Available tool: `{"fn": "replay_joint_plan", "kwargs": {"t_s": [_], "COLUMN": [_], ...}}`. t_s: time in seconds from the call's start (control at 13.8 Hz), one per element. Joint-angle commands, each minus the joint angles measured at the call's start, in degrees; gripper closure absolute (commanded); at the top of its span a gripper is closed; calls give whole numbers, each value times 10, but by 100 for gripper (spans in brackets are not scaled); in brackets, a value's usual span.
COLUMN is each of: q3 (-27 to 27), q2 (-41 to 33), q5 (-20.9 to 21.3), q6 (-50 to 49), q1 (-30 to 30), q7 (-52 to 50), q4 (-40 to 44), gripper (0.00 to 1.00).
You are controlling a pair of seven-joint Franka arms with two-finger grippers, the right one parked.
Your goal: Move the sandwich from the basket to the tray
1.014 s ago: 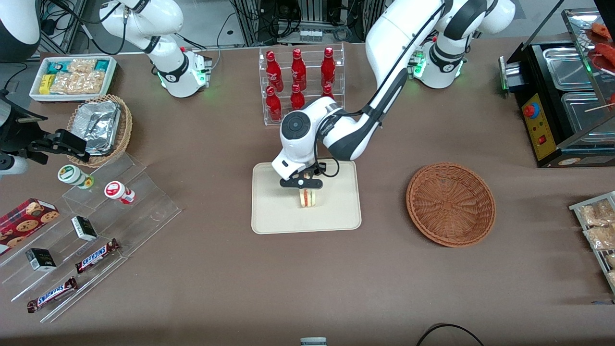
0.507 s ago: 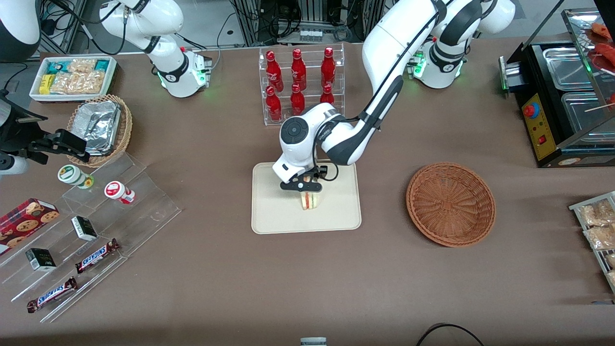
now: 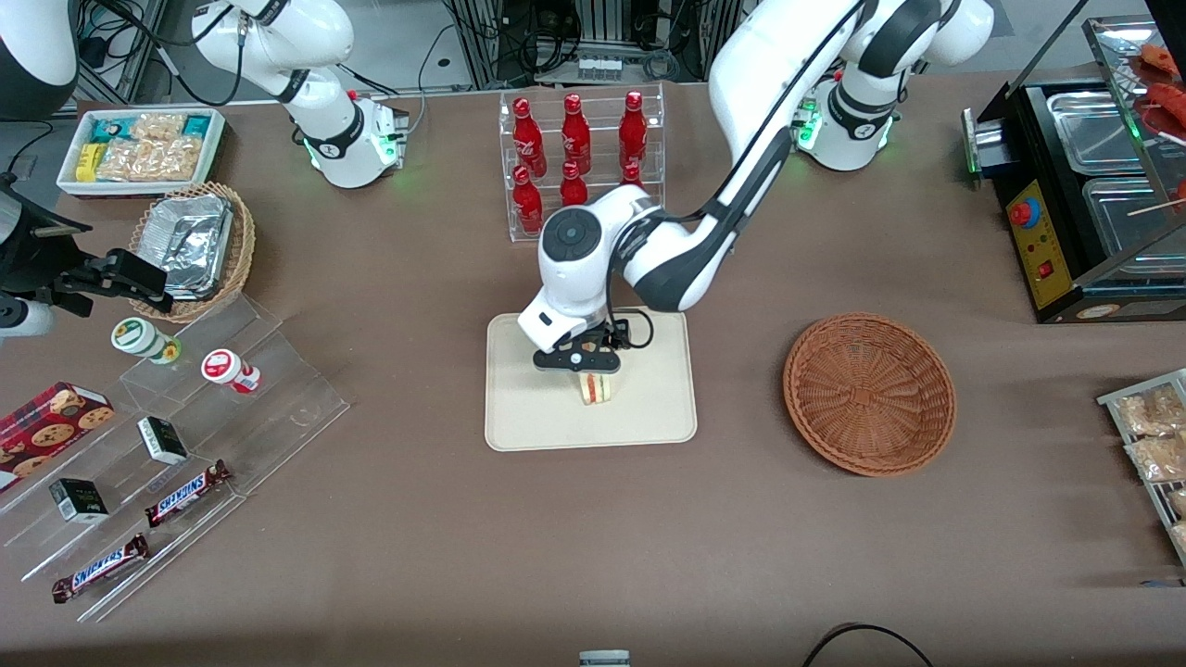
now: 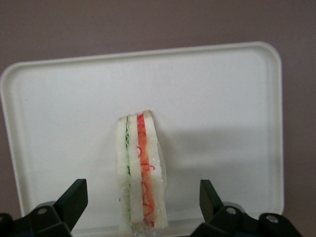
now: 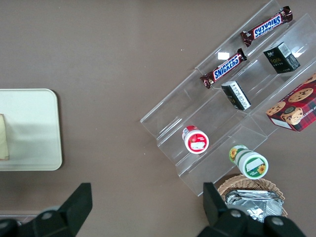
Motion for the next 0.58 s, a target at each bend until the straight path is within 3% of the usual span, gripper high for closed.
{"fn": "replay_joint_plan", "kwargs": {"t_s": [0.0,0.22,0.51], "q3": [1,0,0], "q2": [-69,-131,-245], "q5": [-1,-1,-8], "q6": [-51,-117,-124], "q1": [27,71,141], "q7": [-23,-28,-21], "q4": [-24,-37,-127], "gripper": [0,0,0]}}
